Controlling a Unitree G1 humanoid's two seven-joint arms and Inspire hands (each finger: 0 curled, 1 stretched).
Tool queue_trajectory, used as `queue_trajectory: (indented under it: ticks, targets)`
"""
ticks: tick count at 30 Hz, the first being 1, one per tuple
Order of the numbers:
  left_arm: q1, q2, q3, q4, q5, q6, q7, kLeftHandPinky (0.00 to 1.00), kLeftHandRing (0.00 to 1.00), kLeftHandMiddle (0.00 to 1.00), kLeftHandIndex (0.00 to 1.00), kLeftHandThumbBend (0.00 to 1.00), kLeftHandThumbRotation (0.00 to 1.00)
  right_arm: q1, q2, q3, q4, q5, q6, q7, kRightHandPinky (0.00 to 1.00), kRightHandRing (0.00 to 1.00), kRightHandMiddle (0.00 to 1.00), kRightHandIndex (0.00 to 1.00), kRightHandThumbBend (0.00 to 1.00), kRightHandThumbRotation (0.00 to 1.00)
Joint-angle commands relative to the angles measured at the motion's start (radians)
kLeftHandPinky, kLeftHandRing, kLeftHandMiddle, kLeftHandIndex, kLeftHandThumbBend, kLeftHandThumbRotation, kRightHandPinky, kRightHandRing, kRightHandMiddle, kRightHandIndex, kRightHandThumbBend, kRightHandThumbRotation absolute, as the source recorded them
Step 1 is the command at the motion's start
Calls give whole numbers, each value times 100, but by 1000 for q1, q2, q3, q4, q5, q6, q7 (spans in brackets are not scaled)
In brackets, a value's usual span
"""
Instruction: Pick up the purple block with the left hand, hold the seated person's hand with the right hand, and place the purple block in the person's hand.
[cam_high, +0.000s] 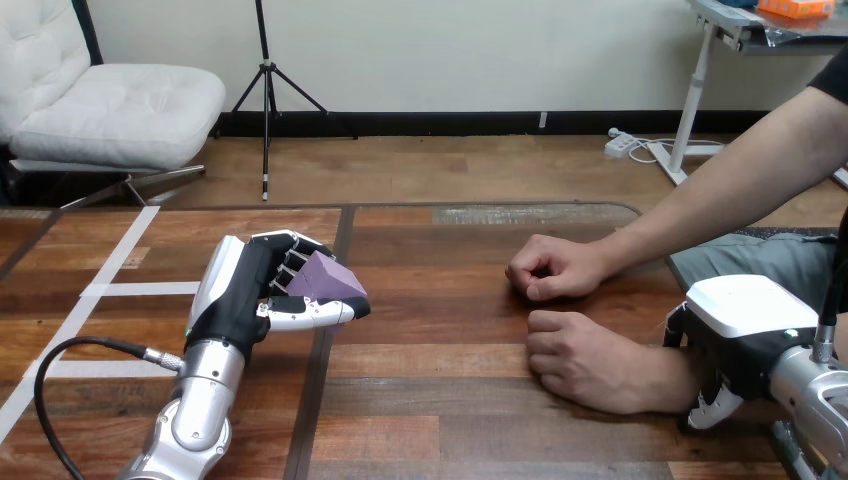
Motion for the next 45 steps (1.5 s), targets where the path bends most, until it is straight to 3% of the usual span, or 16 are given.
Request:
queue_trajectory:
  ticks: [1,13,29,34,45]
  targets:
    - [-38,10,9,-41,-2,-22,5,34,39,45,49,74,14,-36,2,1,26,28,13,-10,34,44,51,53,82,0]
    - [-38,5,11,-41,-6,-21,1,33,39,45,50,74,14,-36,-7,16,45,28,0,-46,37,44,50,54,82,0]
    - [-36,2,13,-43,-9,-25,-3,33,39,45,50,74,13,-43,-1,36,64,24,9,-31,36,44,49,52,79,0]
    - [-36,0,14,-44,-11,-20,-3,34,39,45,50,74,12,-51,3,47,72,19,18,-12,36,44,50,56,83,0]
    - [-33,2,13,-48,-9,-20,-1,34,39,45,50,74,12,-53,10,70,93,17,11,-30,40,49,55,61,84,0]
